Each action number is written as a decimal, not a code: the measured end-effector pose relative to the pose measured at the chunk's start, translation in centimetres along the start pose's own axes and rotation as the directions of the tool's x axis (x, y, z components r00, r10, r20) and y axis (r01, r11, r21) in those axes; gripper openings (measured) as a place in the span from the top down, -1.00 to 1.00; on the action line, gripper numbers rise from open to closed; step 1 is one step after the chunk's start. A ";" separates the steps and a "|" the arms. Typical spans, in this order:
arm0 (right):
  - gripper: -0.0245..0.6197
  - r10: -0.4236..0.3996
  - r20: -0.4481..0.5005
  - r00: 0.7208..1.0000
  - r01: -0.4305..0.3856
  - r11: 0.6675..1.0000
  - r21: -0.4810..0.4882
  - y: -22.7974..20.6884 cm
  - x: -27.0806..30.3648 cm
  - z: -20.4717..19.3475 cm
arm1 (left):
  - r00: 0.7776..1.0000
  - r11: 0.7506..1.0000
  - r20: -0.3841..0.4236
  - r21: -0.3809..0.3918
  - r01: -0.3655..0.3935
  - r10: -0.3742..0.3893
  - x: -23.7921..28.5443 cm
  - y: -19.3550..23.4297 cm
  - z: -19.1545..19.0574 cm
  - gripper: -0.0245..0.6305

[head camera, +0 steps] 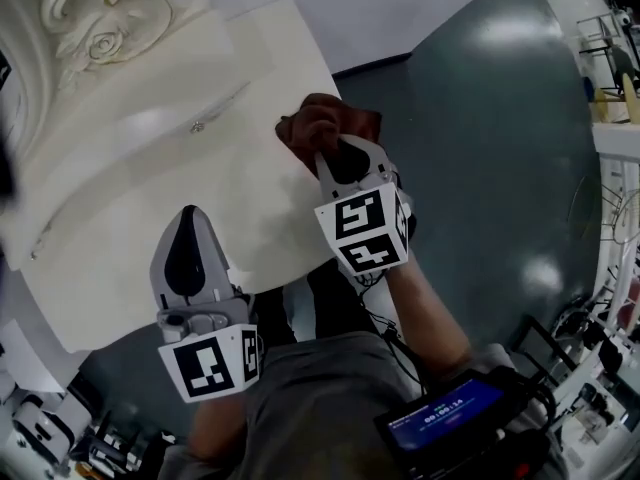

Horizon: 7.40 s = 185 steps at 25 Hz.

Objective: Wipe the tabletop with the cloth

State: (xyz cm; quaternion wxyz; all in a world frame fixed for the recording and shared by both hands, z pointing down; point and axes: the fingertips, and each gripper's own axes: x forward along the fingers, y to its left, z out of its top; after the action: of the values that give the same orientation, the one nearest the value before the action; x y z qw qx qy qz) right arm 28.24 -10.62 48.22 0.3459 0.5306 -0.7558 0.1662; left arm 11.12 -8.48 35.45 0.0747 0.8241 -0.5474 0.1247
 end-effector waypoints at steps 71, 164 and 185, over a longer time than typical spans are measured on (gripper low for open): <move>0.68 0.366 -0.003 0.931 -0.352 0.893 -0.281 41.6 -1.3 5.4 | 0.930 0.919 -0.031 -0.143 -0.367 0.366 -26.3 25.3 -8.7 0.88; 0.68 -0.088 0.577 0.812 0.028 0.993 0.111 0.6 -26.4 16.4 | 0.946 0.994 0.323 0.109 -0.001 -0.034 -10.1 -3.6 19.2 0.88; 0.68 0.195 0.644 0.740 -0.167 0.980 -0.104 19.2 -24.0 21.7 | 0.923 0.969 0.321 0.053 -0.241 0.211 -20.6 8.9 15.9 0.88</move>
State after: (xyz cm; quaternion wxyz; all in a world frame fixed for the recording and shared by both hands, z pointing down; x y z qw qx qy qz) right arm 7.81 -0.25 18.37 0.0543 0.4724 -0.8797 -0.0106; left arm -2.71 2.08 14.16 -0.0659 0.7673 -0.6374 0.0252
